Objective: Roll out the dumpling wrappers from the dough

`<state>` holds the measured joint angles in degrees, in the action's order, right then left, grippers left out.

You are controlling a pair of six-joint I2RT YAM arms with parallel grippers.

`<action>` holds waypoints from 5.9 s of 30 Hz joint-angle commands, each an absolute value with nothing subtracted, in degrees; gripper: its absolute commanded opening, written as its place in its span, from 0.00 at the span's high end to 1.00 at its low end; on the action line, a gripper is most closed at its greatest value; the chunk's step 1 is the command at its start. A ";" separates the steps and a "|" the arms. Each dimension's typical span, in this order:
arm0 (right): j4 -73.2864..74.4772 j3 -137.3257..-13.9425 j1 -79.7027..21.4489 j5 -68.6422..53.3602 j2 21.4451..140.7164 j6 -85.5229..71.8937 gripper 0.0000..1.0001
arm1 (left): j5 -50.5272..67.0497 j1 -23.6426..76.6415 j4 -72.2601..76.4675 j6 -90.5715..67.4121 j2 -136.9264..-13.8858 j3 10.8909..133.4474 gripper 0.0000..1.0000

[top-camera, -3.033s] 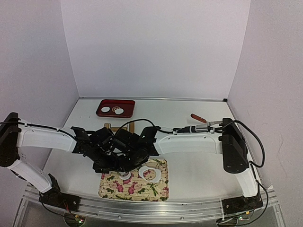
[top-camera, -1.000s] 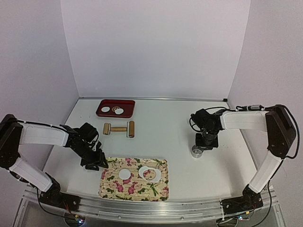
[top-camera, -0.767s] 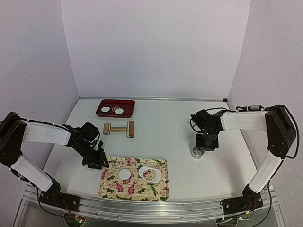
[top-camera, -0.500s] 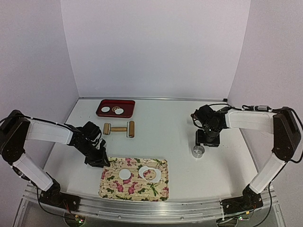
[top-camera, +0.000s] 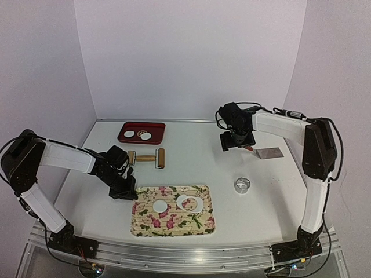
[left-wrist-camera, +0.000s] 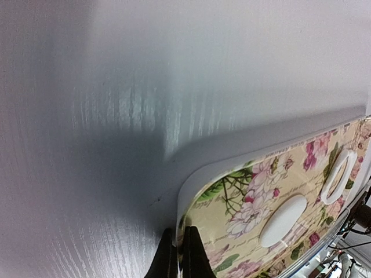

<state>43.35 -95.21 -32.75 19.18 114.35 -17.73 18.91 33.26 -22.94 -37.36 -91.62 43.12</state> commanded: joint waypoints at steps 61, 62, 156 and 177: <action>36.37 -97.76 -41.83 2.79 88.58 10.70 1.00 | 30.11 32.96 -11.62 -57.50 -82.49 61.56 0.26; 35.88 -97.77 -43.58 2.48 88.44 11.85 1.00 | 31.77 32.96 -9.25 -59.29 -82.50 60.88 0.25; -0.36 -84.63 -52.44 -31.56 101.35 -73.28 0.36 | -14.32 32.87 48.53 -72.56 -67.65 26.26 1.00; -11.52 -81.88 -52.47 -35.07 103.27 -79.78 0.54 | -20.29 34.12 46.85 -61.80 -68.68 27.48 1.00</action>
<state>-5.40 -81.67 -52.31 -33.38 103.18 -77.96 -16.49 33.11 46.04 -65.68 -69.82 25.82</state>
